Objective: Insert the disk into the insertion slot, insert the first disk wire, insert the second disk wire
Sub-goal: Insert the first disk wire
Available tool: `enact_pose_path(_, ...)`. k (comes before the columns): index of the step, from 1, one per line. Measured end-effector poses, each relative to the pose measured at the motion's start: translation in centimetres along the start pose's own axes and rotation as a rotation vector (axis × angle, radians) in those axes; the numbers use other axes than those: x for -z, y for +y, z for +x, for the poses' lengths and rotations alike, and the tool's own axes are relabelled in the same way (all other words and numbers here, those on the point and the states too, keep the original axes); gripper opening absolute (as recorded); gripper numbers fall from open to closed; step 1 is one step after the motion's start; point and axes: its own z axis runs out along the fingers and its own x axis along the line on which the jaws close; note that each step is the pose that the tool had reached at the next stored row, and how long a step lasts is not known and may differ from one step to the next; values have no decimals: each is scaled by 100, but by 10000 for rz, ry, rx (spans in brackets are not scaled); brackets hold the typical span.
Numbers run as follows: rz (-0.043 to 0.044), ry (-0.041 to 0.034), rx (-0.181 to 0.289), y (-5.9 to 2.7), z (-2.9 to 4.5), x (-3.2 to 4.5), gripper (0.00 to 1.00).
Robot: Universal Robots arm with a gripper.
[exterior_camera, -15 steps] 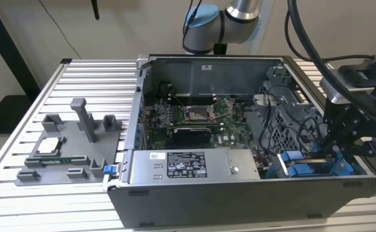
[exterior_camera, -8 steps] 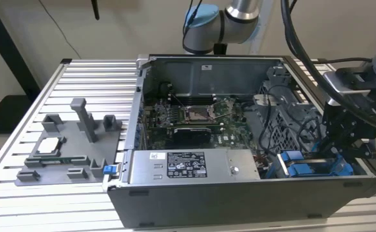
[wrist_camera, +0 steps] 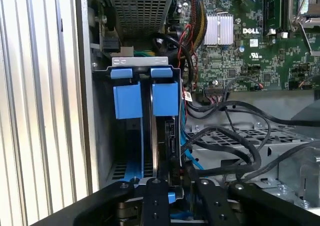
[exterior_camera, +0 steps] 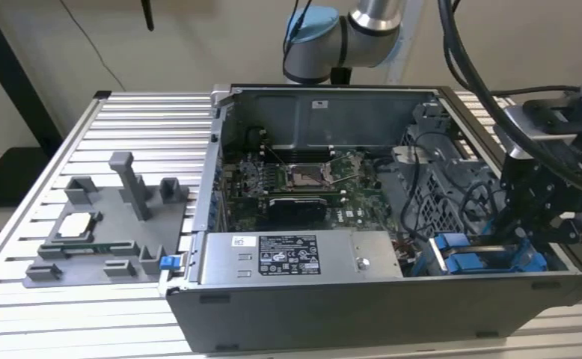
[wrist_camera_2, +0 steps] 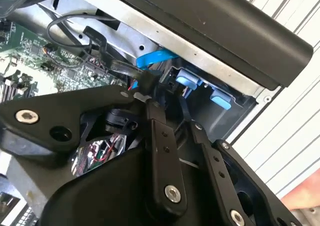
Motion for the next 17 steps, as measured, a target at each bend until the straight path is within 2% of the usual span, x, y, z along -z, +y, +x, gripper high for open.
enact_pose_path(11,14,5,-121,14,-18,182,100)
enact_pose_path(17,18,3,-161,21,-24,245,100)
